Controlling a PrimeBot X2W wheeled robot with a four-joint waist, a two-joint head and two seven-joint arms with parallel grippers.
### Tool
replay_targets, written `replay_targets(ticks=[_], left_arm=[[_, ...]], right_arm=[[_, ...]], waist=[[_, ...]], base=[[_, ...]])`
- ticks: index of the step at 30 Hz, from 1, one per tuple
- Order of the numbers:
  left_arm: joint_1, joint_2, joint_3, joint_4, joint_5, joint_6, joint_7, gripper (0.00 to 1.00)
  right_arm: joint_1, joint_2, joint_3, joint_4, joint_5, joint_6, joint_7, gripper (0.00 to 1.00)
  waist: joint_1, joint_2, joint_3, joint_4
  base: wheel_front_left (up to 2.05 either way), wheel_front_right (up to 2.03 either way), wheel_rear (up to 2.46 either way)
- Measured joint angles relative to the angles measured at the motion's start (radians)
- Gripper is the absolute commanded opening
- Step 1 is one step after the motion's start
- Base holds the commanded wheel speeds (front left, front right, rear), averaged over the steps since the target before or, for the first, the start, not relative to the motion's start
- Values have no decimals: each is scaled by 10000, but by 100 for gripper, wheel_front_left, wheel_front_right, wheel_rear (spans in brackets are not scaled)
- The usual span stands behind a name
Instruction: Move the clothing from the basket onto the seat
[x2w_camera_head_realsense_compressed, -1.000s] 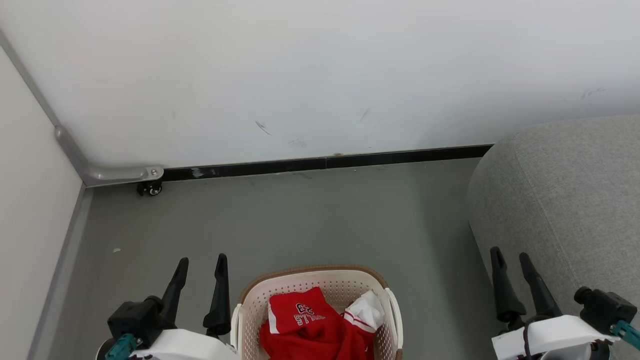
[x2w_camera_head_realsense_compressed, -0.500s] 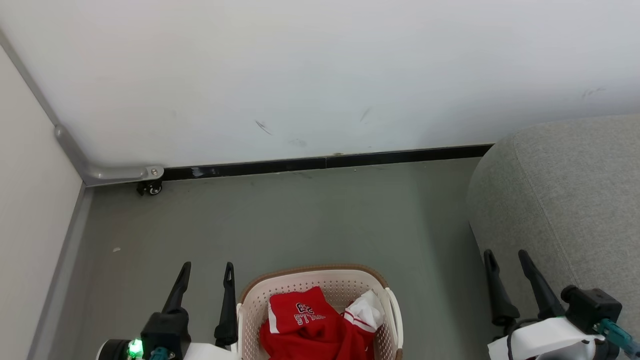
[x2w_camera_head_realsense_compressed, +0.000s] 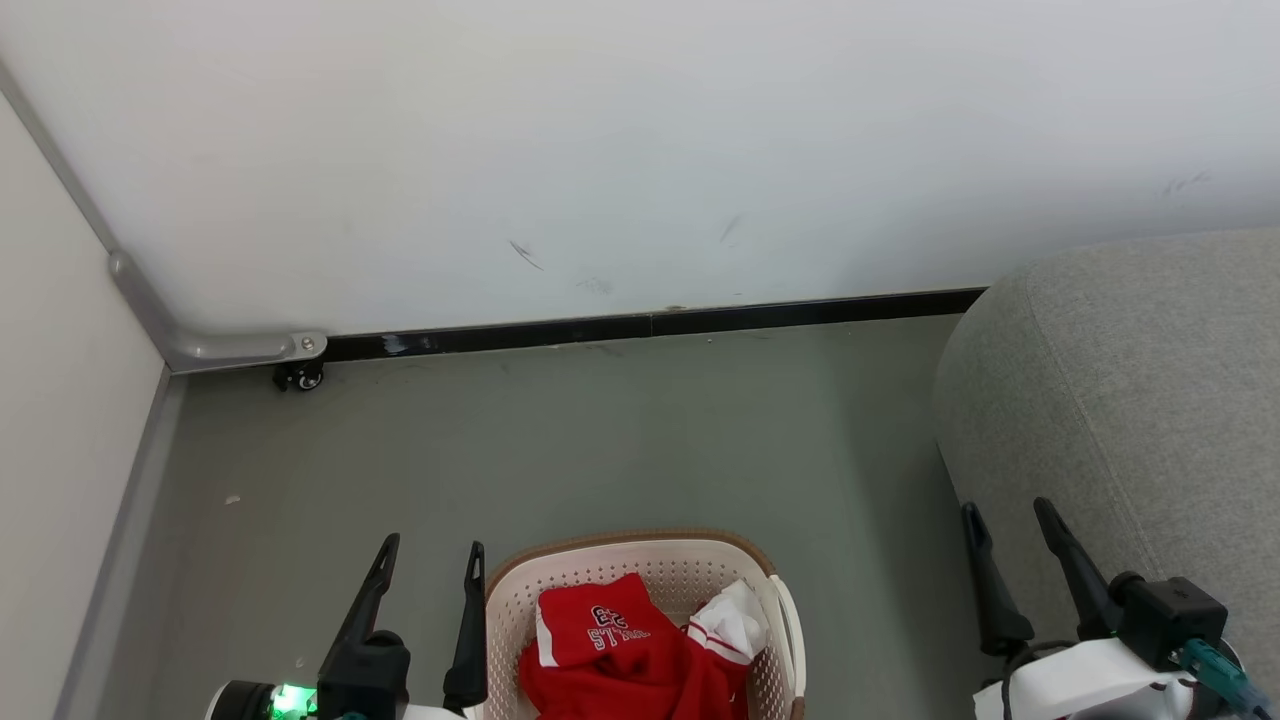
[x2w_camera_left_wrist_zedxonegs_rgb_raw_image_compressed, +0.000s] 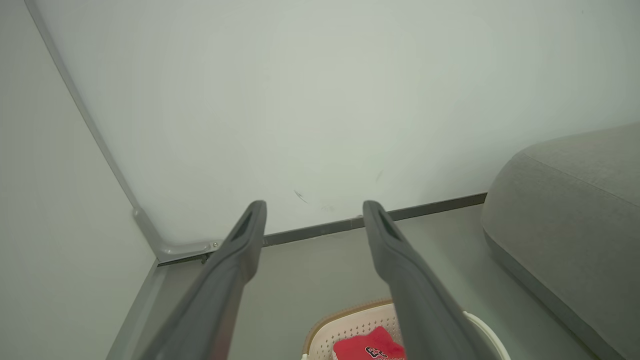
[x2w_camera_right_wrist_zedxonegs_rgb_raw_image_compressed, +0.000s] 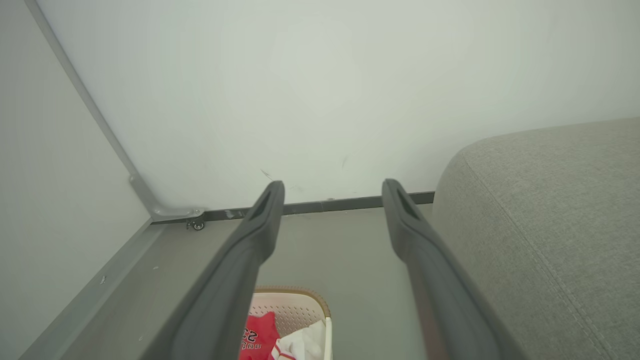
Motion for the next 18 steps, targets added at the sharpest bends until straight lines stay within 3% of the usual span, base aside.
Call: replay_targets(ticks=[18], left_arm=[[-8,-50,155,244,-46,169,0,100]], right_arm=[[1,0,105,151,249,2,0,100]], waist=[[-1,0,-74,-16]], base=[[0,0,0]])
